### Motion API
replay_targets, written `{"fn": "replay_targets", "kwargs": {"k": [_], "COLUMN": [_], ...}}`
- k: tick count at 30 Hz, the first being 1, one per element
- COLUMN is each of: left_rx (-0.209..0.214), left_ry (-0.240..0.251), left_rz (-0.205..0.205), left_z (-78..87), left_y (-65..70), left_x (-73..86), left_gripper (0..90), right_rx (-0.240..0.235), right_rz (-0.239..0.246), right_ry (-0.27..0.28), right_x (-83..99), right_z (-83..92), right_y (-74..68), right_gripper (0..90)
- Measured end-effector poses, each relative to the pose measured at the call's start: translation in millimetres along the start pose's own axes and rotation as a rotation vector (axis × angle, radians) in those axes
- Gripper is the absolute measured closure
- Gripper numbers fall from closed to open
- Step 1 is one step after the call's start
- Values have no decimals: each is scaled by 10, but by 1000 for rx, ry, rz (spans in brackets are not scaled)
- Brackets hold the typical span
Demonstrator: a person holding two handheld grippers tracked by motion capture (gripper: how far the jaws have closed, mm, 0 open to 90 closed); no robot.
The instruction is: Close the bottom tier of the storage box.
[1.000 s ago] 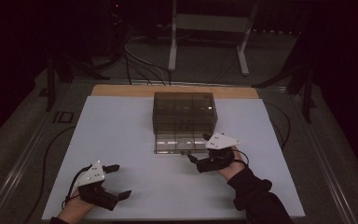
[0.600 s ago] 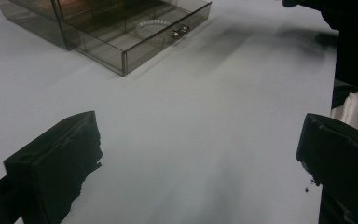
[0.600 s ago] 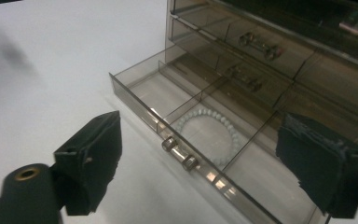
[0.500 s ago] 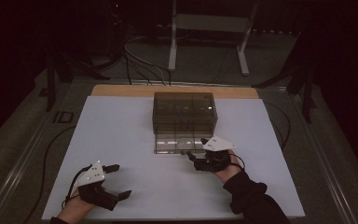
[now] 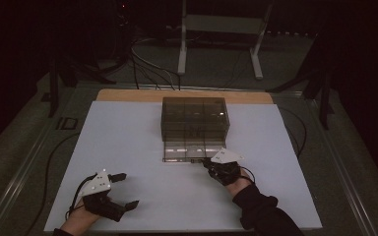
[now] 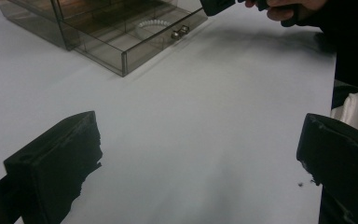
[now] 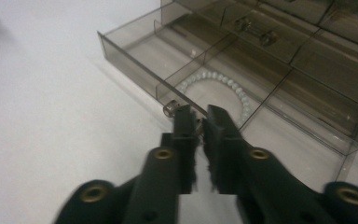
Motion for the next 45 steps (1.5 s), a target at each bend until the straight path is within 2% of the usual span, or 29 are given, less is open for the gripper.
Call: {"fn": "replay_targets", "kwargs": {"k": [2,8,18,31,45], "left_rx": [-1,-1,0,0,1], "left_ry": [2,3,0,-1,2], "left_rz": [1,0,-2,-3,-1], "left_z": [3,2,2,0,0], "left_y": [-2,-1,-2,-1,-2], "left_x": [-3,-5,0,2,-1], "left_gripper": [0,0,0,0,0], "right_rx": [3,13,8,37,33], "right_rz": [10,39,32,37,35], "right_ry": [-12,-65,-111,-141,-146], "right_x": [10,71,111,139,128], "right_z": [-22,-115,-219,-286,-312], "right_y": [2,8,0,43,54], "right_gripper": [900,900,900,900,900]}}
Point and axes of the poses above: each handheld gripper's, and its own axes: z roughly backward along the jaws, x roughly out of its underside, y roughly to its right, the point moved 9 cm from there along -z, roughly forward along the jaws, and after that the axes turned 2 degrees about y, right-handed, at the moved point
